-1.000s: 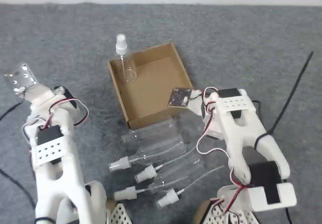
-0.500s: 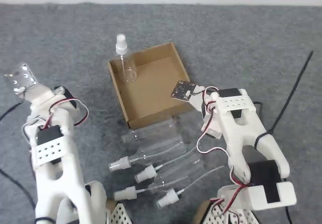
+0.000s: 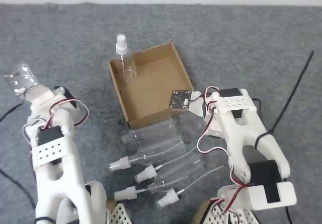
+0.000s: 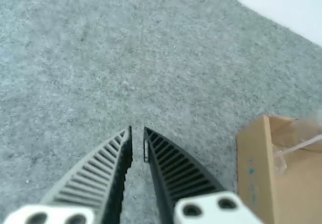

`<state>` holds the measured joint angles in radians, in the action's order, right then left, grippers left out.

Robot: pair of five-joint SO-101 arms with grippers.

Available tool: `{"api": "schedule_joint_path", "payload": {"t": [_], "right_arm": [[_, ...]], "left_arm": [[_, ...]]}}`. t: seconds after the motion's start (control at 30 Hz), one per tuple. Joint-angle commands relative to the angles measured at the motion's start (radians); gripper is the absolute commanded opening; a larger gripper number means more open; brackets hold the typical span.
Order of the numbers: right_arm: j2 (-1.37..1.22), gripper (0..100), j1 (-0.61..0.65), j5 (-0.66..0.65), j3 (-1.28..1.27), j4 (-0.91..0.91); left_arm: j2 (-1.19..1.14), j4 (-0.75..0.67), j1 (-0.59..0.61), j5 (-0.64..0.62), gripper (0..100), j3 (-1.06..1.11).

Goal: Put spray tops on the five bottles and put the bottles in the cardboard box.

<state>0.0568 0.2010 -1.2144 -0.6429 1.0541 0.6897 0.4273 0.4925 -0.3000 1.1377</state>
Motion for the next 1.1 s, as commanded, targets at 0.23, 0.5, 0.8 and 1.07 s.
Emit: {"api": "schedule_joint_path", "payload": {"t": [0.23,0.5,0.8,1.07], "right_arm": [[0.007,29.6,-0.012,-0.087,0.037,-0.004],[-0.036,29.6,-0.019,-0.129,0.037,0.012],[-0.044,27.4,-0.021,-0.057,0.057,0.021],[-0.044,13.0,-0.021,0.137,0.118,0.021]], "left_arm": [[0.037,-0.031,0.0,0.011,3,-0.015],[0.037,-0.031,0.0,0.011,3,-0.015],[0.037,-0.031,0.0,0.011,3,-0.016],[0.037,-0.031,0.0,0.011,3,-0.016]]}}
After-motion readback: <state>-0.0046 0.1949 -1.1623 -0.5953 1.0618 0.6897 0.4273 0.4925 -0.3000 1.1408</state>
